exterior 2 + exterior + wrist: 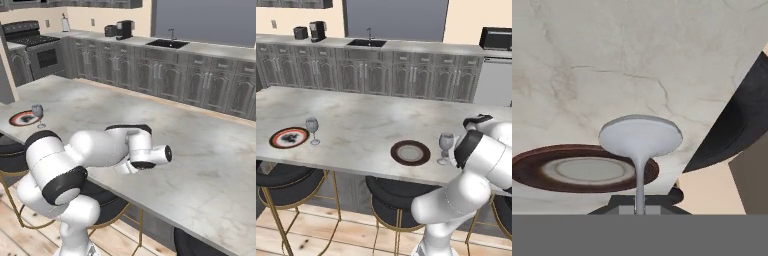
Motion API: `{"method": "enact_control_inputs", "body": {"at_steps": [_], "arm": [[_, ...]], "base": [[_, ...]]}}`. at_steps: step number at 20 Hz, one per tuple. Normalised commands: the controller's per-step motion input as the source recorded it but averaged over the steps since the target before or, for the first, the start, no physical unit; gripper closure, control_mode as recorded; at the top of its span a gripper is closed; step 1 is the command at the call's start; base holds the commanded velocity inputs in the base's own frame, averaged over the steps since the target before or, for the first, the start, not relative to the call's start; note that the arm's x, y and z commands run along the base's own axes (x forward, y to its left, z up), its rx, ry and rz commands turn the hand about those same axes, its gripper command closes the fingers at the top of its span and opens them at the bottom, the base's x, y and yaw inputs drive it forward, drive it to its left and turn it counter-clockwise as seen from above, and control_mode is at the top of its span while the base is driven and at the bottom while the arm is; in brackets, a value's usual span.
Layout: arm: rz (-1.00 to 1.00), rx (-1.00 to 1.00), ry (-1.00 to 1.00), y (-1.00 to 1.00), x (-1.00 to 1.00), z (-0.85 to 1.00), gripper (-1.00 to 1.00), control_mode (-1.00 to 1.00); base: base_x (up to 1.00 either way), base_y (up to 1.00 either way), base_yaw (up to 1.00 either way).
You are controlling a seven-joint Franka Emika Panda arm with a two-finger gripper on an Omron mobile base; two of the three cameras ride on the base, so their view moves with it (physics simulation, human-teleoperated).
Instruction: Retrieve the wine glasses from the counter and place one next to each plate.
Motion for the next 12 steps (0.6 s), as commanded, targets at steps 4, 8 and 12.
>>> {"method": "enact_control_inputs", "body": {"at_steps": [4,8,12], "arm": [[0.0,0.01,-0.06,0.0,0.24,-0.1,1.0,-1.0],[0.0,0.02,-0.06,0.0,0.23,-0.11,1.0,-1.0],[0.0,0.02,-0.02,-0.02,0.14,-0.2,1.0,-1.0]], "base": [[0.0,0.0,0.0],[0.0,0.0,0.0],[0.0,0.0,0.0]]}}
